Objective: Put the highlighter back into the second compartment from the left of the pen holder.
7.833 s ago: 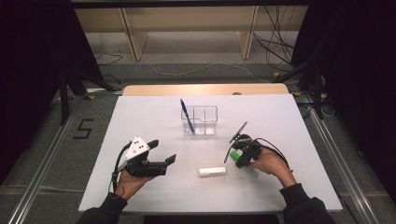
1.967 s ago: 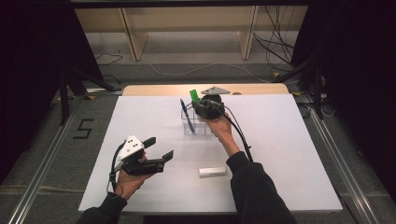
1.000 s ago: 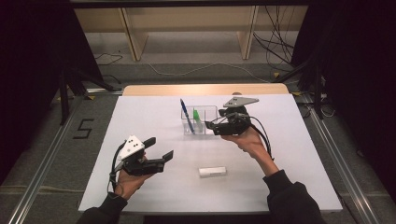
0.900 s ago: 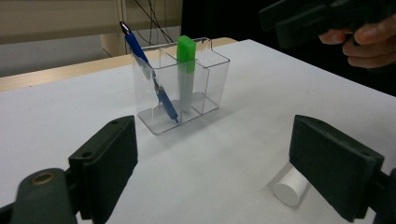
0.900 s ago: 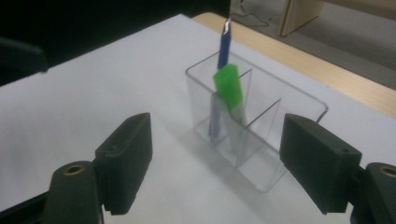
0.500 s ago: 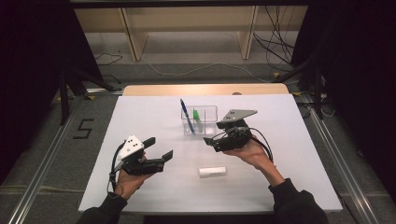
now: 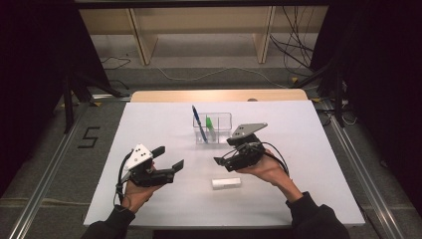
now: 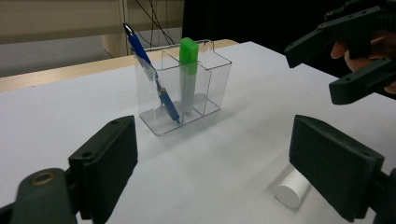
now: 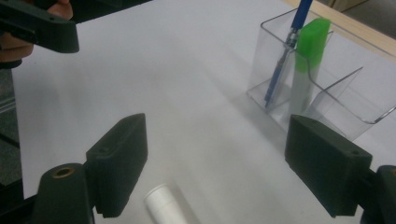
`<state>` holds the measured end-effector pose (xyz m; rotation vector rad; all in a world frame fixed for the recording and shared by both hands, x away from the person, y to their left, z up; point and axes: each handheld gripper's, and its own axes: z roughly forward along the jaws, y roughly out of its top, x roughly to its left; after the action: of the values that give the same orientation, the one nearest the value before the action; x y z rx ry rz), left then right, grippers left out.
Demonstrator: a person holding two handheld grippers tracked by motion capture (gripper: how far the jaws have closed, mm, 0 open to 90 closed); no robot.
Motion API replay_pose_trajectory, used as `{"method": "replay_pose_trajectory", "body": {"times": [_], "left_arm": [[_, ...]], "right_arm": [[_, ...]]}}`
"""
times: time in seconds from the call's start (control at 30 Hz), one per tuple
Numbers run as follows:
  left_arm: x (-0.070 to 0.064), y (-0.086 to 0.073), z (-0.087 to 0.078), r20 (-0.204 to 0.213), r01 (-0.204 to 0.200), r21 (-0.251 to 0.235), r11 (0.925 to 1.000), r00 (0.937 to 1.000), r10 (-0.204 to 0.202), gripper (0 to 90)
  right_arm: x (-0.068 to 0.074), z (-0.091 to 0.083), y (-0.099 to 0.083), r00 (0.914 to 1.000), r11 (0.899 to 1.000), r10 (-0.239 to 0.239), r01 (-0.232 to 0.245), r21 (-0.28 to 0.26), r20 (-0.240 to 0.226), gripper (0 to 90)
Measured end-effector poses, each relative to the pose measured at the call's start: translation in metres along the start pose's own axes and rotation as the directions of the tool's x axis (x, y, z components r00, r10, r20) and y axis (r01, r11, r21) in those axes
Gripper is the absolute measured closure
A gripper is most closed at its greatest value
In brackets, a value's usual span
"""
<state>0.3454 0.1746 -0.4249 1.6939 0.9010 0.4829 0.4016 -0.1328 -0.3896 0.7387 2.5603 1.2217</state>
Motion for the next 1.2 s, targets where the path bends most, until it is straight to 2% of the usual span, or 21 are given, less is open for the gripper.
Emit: {"method": "replay_pose_trajectory", "body": {"times": [0.13,0.53,0.8,1.2], "left_arm": [[0.000,0.000,0.000,-0.002,0.000,0.000,1.0000,1.0000,0.000,14.9],[0.000,0.000,0.001,-0.004,0.004,0.001,1.0000,1.0000,-0.004,14.9],[-0.001,0.001,0.002,-0.002,0.002,0.003,1.0000,1.0000,-0.002,14.9],[0.000,0.001,0.001,0.001,0.008,0.001,1.0000,1.0000,-0.008,15.0]], "right_arm": [[0.003,0.002,-0.001,0.9997,0.999,-0.024,0.024,0.024,-0.008,21.9],[0.009,0.008,-0.005,0.9974,0.995,-0.052,0.056,0.085,-0.049,20.3],[0.012,0.014,-0.009,0.9951,0.987,-0.069,0.078,0.141,-0.072,18.5],[0.015,0.020,-0.013,0.9925,0.976,-0.082,0.099,0.195,-0.090,18.6]]}}
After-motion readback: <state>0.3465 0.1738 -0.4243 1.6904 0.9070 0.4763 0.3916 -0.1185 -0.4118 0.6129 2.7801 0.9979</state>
